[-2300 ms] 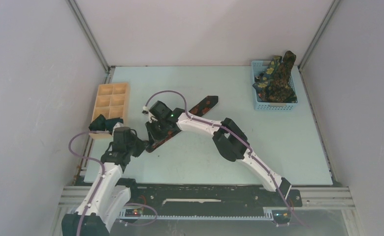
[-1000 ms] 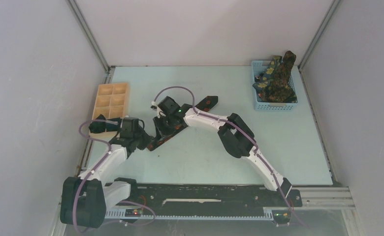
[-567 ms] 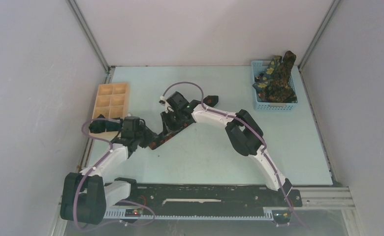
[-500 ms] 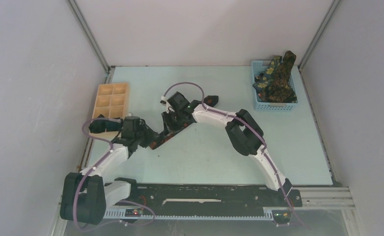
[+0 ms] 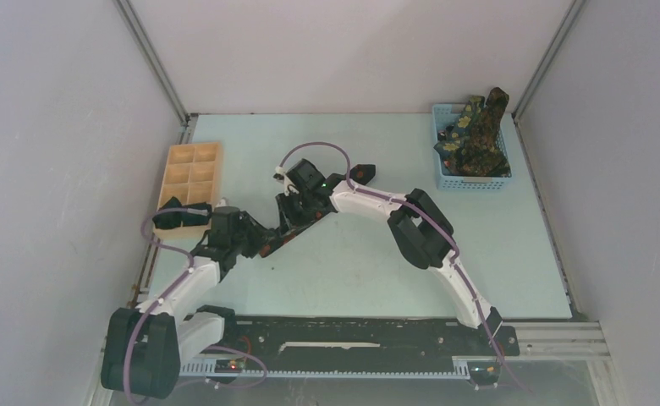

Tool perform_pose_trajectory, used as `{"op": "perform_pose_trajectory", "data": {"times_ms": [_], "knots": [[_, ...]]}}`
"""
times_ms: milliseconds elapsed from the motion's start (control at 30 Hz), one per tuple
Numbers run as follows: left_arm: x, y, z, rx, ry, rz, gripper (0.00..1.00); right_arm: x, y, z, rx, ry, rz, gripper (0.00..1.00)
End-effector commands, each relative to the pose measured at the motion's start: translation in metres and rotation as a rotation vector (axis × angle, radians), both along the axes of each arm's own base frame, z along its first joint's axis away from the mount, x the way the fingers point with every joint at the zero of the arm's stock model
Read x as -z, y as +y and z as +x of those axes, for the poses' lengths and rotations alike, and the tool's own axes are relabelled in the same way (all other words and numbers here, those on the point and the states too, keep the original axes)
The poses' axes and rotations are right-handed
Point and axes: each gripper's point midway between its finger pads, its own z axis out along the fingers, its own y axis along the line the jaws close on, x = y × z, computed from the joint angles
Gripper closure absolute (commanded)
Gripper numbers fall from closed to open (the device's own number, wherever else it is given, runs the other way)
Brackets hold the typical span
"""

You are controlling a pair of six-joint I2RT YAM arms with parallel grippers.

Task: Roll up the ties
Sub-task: Roll the tie at the center of the board.

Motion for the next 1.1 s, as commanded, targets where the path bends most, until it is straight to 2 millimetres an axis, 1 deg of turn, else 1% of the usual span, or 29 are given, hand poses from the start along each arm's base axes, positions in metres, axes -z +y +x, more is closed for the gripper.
{"op": "perform_pose_trajectory", "data": {"times_ms": [0,167,233,300,433,467,567,700,967,1067], "knots": [[0.001,0.000,-0.004,-0.003,-0.006,0.003,0.58,-0.058,0.010,0.009,-0.001,-0.090,0.102,0.69],[-0.002,0.004,-0.005,-0.021,-0.024,0.015,0.60,-0.064,0.015,0.004,-0.038,-0.083,0.145,0.65],[-0.002,0.005,-0.006,-0.026,-0.023,0.018,0.65,-0.065,0.018,0.001,-0.049,-0.078,0.158,0.63],[-0.001,0.006,-0.005,-0.029,-0.024,0.017,0.65,-0.064,0.021,0.000,-0.053,-0.067,0.170,0.62],[-0.001,0.004,-0.005,-0.025,-0.024,0.012,0.63,-0.055,0.026,0.000,-0.053,-0.051,0.161,0.60],[-0.002,0.004,-0.005,-0.025,-0.026,0.012,0.64,-0.053,0.027,0.001,-0.053,-0.050,0.156,0.60],[-0.003,0.004,-0.005,-0.025,-0.034,0.009,0.72,-0.047,0.028,0.002,-0.050,-0.054,0.136,0.60],[-0.004,0.004,-0.005,-0.024,-0.035,0.007,0.77,-0.038,0.029,0.004,-0.042,-0.059,0.109,0.61],[-0.005,0.003,-0.005,-0.021,-0.042,0.003,0.77,-0.019,0.030,0.007,-0.035,-0.056,0.059,0.64],[-0.007,0.003,-0.005,-0.020,-0.046,0.001,0.72,-0.012,0.030,0.005,-0.036,-0.046,0.045,0.66]]}}
